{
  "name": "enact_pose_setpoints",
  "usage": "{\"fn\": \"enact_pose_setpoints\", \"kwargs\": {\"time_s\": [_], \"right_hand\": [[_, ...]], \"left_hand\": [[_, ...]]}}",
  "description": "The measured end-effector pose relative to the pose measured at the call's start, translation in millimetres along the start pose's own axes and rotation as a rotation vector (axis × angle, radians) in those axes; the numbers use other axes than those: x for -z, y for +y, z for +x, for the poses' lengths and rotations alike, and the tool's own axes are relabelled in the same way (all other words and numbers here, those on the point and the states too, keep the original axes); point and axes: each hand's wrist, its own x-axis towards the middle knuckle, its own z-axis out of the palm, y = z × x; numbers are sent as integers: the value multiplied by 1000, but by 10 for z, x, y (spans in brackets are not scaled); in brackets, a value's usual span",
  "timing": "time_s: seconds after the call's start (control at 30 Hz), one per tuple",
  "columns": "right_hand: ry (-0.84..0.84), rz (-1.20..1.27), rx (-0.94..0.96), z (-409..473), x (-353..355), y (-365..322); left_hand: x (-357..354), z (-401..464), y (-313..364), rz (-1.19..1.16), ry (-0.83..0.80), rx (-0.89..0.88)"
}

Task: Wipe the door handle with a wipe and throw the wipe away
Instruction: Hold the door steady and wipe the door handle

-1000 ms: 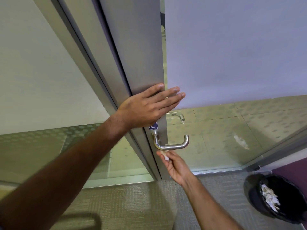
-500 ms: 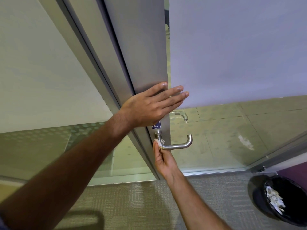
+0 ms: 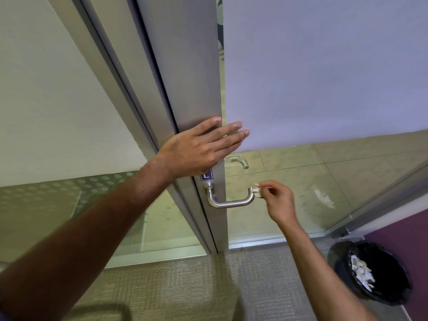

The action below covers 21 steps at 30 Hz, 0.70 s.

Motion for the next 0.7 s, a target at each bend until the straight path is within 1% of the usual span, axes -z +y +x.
{"fn": "enact_pose_setpoints", "kwargs": {"time_s": [0.03, 0.07, 0.13, 0.17, 0.2, 0.23, 0.27, 0.33, 0.4, 0.43, 0.47, 0.5, 0.57, 0.6, 0.63, 0.67, 0.7], "right_hand": [[-115, -229, 140, 83, -9, -63], [-234, -386, 200, 171, -10, -115], [-447, -567, 186, 318, 25, -192], [-532, -580, 159, 365, 41, -213], [-585, -524, 103, 391, 46, -223], [-602, -404, 6, 391, 49, -225], [-580, -255, -111, 362, 44, -225], [-482, 2, -341, 222, 57, -202], [-428, 121, -521, 45, 115, -165], [-421, 131, -549, -45, 128, -169], [-400, 107, -519, -117, 120, -191], [-347, 25, -427, -170, 76, -231], [-194, -248, -105, -236, -117, -382], [-162, -350, 70, -268, -277, -459], [-179, -436, 225, -288, -433, -539], [-243, -506, 322, -299, -592, -600], [-311, -570, 366, -302, -741, -620]], "left_hand": [[5, 4, 2, 1, 0, -1], [5, 4, 1, 2, -2, -2], [-7, 5, 1, -1, -5, -6], [-14, 6, 2, 1, -4, -8], [-21, 8, 0, 4, -1, -10], [-28, 9, 2, 3, 6, -9], [-35, 9, 6, -1, 14, -6], [-42, 9, 22, -8, 22, 0], [-52, 13, 36, -8, 19, 6], [-65, 7, 35, -9, 16, 5], [-80, 3, 28, -8, 13, 4], [-86, -2, 27, -1, 14, 9], [-90, 7, 23, 6, 21, 10], [-85, 0, 28, 1, 19, 10], [-78, 1, 33, -4, 22, 11], [-70, -1, 36, -8, 22, 12], [-68, -11, 34, -11, 18, 12]]}}
